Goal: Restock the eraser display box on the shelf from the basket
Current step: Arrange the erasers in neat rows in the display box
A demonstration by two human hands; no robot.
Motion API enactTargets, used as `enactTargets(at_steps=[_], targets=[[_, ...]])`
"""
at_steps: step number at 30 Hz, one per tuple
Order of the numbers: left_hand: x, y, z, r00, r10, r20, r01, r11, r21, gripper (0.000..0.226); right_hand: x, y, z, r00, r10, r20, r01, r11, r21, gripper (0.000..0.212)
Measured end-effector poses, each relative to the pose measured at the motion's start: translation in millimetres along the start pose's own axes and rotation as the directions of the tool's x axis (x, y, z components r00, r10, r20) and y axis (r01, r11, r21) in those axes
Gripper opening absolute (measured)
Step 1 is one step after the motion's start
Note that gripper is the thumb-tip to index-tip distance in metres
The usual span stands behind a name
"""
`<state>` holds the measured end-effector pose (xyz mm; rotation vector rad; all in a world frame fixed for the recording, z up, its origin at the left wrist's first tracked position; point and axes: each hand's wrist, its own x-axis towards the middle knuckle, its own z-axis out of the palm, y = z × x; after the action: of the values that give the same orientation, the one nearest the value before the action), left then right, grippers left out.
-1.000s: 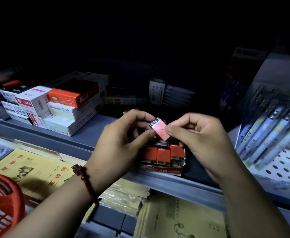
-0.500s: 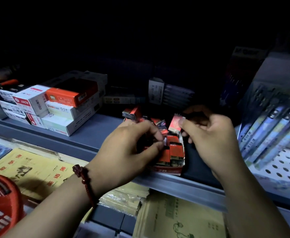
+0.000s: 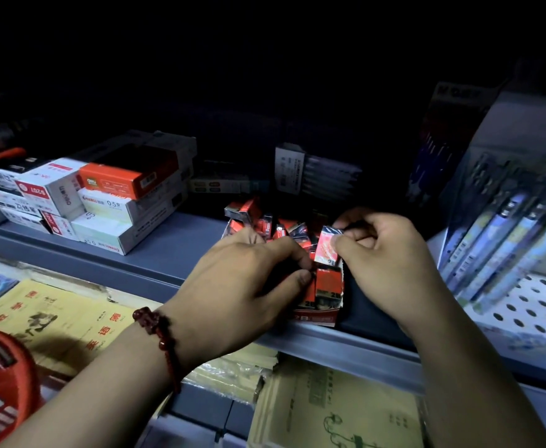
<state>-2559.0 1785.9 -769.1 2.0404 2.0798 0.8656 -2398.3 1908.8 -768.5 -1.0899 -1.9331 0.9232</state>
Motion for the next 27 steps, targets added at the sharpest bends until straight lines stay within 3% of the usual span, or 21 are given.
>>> enactTargets(at_steps=[6, 13, 19, 24, 27], targets=[[0.7, -1.2, 0.8, 1.000, 0.018, 0.022, -0.019, 0.998, 0.062, 0.046, 0.7, 1.9, 1.7, 1.000, -0.018, 0.000, 0.018, 0.992, -0.129, 0.009], [0.0, -0.7, -3.3, 0.996, -0.013, 0.093, 0.009, 0.999, 0.048, 0.071, -0.3, 3.1, 0.3, 0.996, 0.019, 0.084, -0.005, 0.988, -0.155, 0.011], [-0.8, 2.1, -5.6, 0.991, -0.015, 0.130, 0.010, 0.999, 0.044, 0.070, -3.2, -6.6, 1.9, 0.981, 0.015, 0.192, 0.039, 0.961, -0.275, 0.018], [-0.4, 0.5, -5.5, 0.988, -0.029, 0.150, 0.016, 0.996, 0.088, 0.085, -0.4, -3.0, 0.0, 0.977, 0.004, 0.211, 0.052, 0.965, -0.259, 0.024], [0.9, 2.8, -6.3, 0.988, 0.000, 0.157, -0.017, 0.994, 0.107, 0.082, -1.5, -1.8, 3.9, 0.984, -0.014, 0.176, 0.057, 0.968, -0.244, 0.029]])
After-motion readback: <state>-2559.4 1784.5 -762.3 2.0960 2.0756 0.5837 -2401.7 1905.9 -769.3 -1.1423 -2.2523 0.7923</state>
